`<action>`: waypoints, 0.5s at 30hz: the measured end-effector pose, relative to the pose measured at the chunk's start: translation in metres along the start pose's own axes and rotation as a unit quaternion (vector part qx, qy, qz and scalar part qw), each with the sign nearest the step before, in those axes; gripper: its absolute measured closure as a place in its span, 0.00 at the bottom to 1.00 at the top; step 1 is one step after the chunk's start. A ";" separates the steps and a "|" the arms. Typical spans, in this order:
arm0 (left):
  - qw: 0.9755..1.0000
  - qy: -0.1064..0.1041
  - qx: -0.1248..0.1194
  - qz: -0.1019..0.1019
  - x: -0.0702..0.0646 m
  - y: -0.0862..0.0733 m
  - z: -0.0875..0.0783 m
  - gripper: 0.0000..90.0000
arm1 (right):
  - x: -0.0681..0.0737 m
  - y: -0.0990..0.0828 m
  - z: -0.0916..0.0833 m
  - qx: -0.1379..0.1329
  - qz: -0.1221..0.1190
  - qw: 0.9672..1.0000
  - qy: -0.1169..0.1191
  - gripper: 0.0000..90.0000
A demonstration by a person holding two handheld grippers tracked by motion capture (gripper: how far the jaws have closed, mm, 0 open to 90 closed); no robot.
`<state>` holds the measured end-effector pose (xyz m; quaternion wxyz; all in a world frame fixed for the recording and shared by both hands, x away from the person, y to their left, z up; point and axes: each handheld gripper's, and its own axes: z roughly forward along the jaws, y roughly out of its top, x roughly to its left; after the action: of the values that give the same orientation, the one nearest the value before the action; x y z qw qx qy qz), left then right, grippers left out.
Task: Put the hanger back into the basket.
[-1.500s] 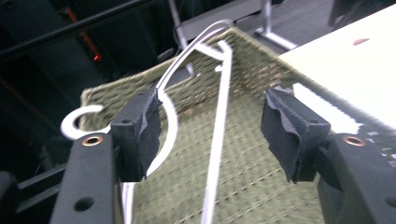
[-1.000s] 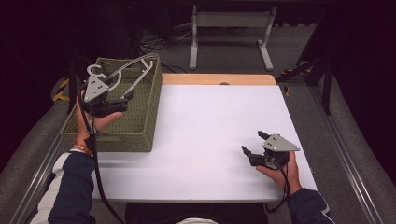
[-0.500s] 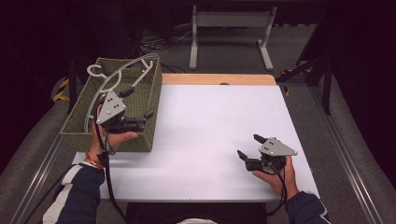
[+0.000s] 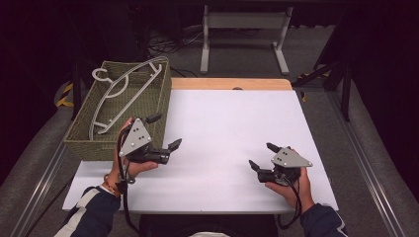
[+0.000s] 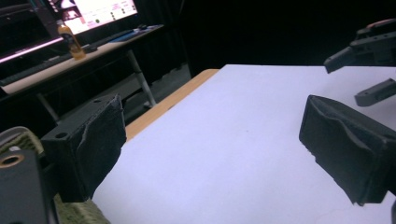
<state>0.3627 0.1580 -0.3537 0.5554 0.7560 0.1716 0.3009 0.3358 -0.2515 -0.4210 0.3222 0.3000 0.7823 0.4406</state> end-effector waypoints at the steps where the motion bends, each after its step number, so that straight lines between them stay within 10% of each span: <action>1: 1.000 -0.003 0.001 0.000 -0.003 -0.002 0.000 0.09 | 0.001 0.000 0.000 0.000 -0.003 1.000 0.001 0.21; 15: 0.999 -0.029 0.030 -0.002 -0.026 -0.034 -0.001 0.09 | 0.011 -0.001 0.000 -0.012 -0.009 1.000 -0.001 0.21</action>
<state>0.3446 0.1546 -0.3926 0.5383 0.7802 0.1659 0.2720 0.3286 -0.2439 -0.4245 0.3305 0.2895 0.7792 0.4469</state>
